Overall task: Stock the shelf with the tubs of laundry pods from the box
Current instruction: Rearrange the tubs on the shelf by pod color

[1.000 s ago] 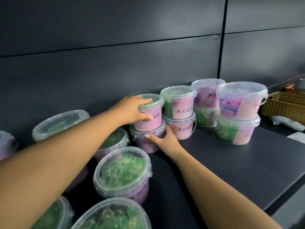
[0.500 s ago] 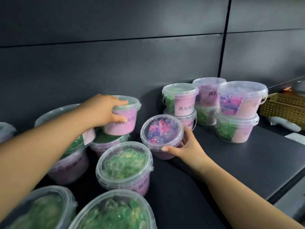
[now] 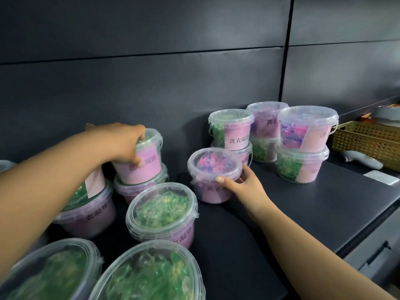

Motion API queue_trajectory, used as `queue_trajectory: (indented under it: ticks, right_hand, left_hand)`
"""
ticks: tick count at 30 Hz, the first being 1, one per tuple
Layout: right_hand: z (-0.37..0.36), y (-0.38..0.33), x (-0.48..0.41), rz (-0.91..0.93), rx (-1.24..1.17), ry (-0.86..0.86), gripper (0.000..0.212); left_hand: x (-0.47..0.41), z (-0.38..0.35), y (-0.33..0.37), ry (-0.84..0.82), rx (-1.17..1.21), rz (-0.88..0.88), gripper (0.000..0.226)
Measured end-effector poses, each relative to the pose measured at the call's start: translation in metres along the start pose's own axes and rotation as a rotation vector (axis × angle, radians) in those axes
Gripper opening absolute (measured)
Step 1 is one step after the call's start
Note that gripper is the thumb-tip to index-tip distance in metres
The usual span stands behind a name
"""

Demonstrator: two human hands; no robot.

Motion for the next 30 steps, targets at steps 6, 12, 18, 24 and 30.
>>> queue_trajectory:
  ticks: [6, 12, 18, 24, 30]
  right_hand:
    - [0.016, -0.012, 0.003, 0.011, -0.081, 0.039, 0.029]
    - [0.004, -0.026, 0.016, 0.021, -0.143, -0.018, 0.057]
    - [0.019, -0.054, 0.027, 0.009, -0.132, -0.106, 0.049]
    - [0.144, -0.164, 0.017, 0.541, 0.304, 0.61, 0.029]
    - [0.168, -0.159, -0.059, 0.242, 0.844, 0.335, 0.083]
  left_hand:
    - [0.003, 0.011, 0.024, 0.007, 0.116, -0.102, 0.084]
    - [0.037, 0.0, 0.116, -0.161, 0.756, -0.382, 0.094]
    - [0.021, 0.008, 0.135, -0.012, 1.067, -0.379, 0.052]
    - [0.001, 0.039, 0.127, 0.174, 1.205, -0.313, 0.055]
    - [0.008, 0.052, 0.105, 0.227, 1.255, -0.265, 0.071]
Point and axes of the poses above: each hand's wrist, its own x-axis away from the middle knuckle, its own z-axis out of the back of the hand, y = z × x, the point moved 10 cm from there along -x, towards the middle knuckle, and after that the axes turned 10 degrees about y, right-handed, at the moved point
